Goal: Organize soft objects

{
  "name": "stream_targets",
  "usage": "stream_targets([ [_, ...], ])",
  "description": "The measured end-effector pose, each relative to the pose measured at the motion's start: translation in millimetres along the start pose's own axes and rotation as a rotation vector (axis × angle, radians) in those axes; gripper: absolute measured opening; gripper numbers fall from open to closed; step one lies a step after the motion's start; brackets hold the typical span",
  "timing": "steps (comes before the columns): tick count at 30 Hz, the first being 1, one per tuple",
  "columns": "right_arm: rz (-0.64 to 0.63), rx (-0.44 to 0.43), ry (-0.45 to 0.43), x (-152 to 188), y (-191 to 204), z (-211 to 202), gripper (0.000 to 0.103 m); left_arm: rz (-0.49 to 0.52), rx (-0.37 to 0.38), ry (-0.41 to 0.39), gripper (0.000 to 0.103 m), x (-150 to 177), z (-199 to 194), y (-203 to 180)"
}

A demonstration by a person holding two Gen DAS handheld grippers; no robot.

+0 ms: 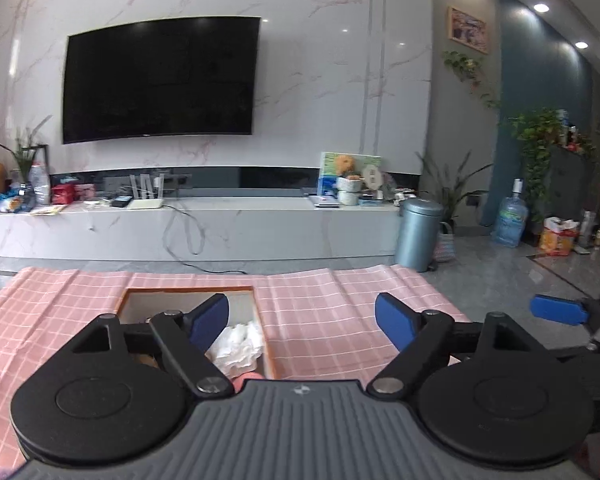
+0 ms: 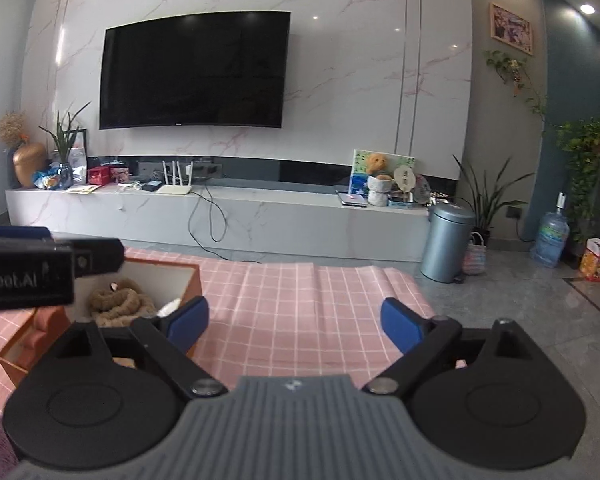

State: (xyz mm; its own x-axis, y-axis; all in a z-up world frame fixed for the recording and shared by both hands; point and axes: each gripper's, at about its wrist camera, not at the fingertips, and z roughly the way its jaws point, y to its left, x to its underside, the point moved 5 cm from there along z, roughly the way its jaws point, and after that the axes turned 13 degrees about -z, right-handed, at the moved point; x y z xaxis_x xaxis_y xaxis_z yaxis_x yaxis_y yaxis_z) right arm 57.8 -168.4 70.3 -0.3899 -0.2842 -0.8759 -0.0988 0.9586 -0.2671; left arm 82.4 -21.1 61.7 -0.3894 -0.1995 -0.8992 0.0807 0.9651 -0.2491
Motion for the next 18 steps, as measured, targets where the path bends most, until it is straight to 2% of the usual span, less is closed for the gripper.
stream_targets([
  [4,0.029,-0.01,0.041,23.6,4.2,6.5,0.095,-0.009,-0.026,0.023,0.098,17.9,6.8,7.1],
  [10,0.042,0.01,0.082,53.0,11.7,21.8,0.097,-0.017,-0.115,0.084,0.099,51.4,20.7,19.7],
  [18,0.044,0.018,0.118,75.2,18.5,34.8,0.098,-0.05,-0.14,0.119,0.099,73.4,29.6,34.3],
])
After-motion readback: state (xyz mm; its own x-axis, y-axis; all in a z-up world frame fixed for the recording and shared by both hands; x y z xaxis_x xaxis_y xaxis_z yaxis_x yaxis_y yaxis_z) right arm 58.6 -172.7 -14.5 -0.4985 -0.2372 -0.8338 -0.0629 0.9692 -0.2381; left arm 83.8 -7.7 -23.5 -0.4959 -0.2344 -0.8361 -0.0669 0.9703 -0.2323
